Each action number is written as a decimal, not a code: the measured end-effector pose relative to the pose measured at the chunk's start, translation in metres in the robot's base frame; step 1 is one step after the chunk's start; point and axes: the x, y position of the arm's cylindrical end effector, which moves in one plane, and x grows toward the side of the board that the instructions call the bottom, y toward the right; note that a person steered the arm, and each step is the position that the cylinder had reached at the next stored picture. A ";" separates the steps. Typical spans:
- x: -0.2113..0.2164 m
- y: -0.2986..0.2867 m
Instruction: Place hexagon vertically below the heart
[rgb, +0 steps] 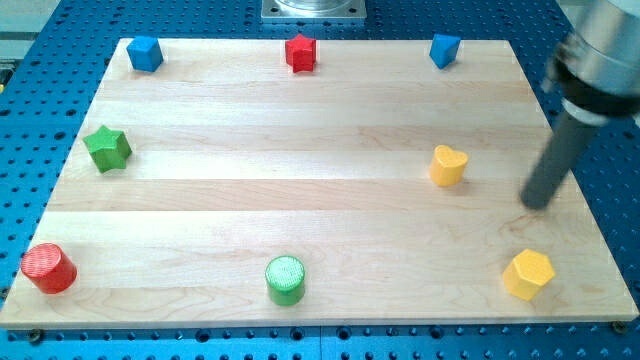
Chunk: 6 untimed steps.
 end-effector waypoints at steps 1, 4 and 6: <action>0.083 -0.027; 0.051 -0.066; 0.075 -0.034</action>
